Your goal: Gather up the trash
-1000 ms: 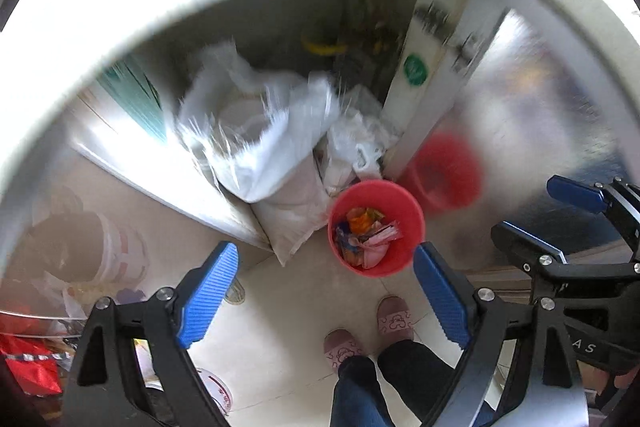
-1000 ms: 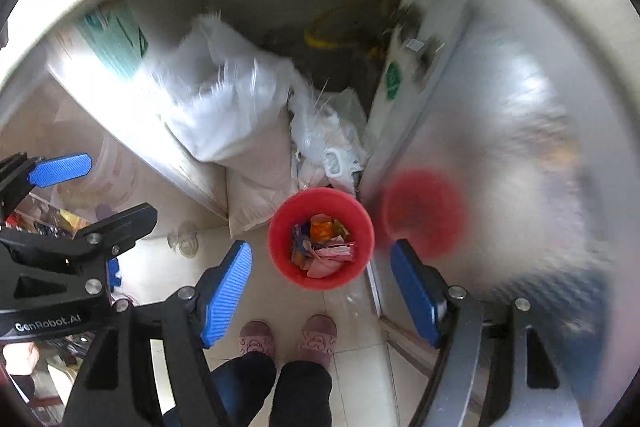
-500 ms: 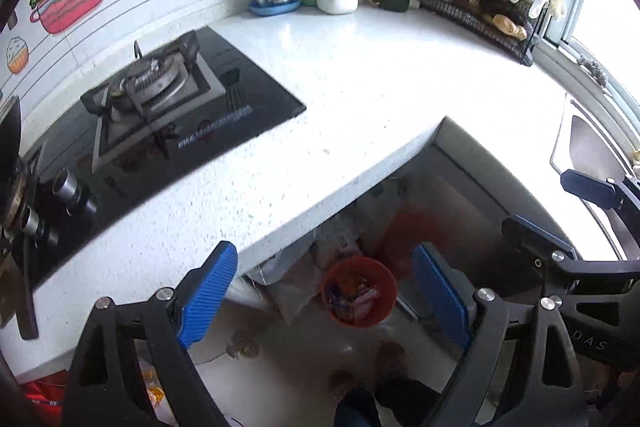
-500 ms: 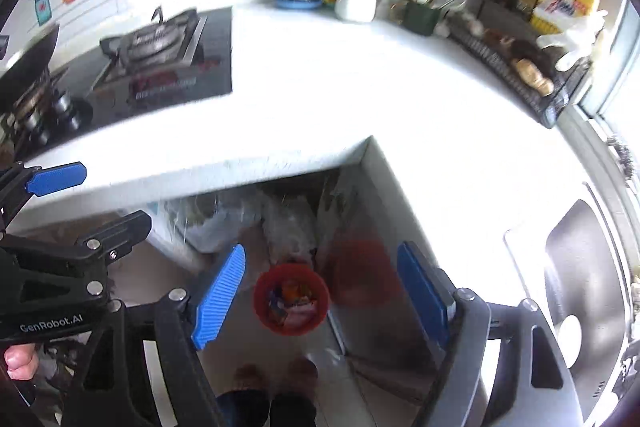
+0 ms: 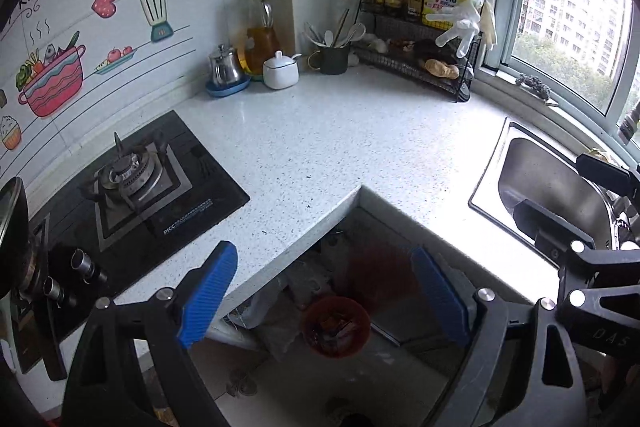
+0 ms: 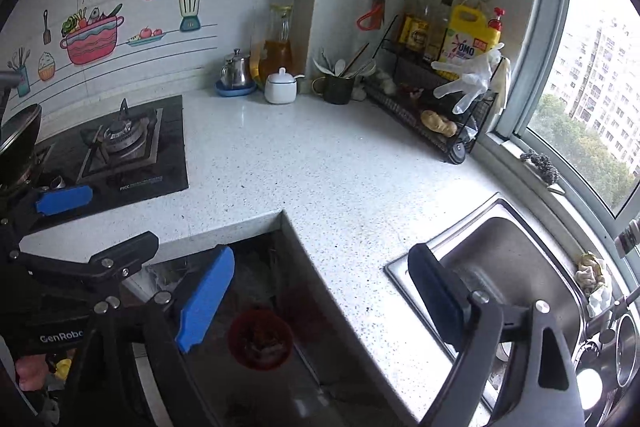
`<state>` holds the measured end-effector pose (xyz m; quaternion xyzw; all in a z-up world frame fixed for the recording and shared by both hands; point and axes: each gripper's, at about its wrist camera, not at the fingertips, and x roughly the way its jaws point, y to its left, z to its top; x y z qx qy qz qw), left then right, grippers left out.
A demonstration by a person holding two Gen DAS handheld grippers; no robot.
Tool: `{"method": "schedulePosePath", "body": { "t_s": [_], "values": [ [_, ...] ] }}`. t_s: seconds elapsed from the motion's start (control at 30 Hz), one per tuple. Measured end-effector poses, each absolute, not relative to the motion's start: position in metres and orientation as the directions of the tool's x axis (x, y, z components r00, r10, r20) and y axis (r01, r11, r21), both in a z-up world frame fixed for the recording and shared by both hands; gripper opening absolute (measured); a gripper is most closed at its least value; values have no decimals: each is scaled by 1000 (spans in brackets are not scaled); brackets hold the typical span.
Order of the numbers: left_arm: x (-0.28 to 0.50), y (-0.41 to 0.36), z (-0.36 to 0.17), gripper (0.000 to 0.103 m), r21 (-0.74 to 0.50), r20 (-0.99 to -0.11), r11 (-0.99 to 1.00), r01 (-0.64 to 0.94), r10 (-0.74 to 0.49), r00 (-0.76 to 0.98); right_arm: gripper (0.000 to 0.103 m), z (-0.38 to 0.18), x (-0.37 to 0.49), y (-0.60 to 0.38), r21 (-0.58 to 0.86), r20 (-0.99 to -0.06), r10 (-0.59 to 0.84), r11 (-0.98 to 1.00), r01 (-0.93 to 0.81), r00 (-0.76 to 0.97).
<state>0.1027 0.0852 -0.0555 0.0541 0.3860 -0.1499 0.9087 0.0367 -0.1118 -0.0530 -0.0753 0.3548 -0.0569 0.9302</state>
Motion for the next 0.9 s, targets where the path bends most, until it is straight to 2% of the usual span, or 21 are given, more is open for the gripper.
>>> {"method": "schedulePosePath", "body": {
  "t_s": [0.53, 0.9],
  "values": [
    [-30, 48, -3, 88, -9, -640, 945, 328, -257, 724, 92, -12, -80, -127, -192, -539, -185, 977, 94, 821],
    [-85, 27, 7, 88, 3, -619, 947, 320, -250, 745, 92, -8, -123, -140, -165, -518, -176, 981, 104, 837]
  ]
}}
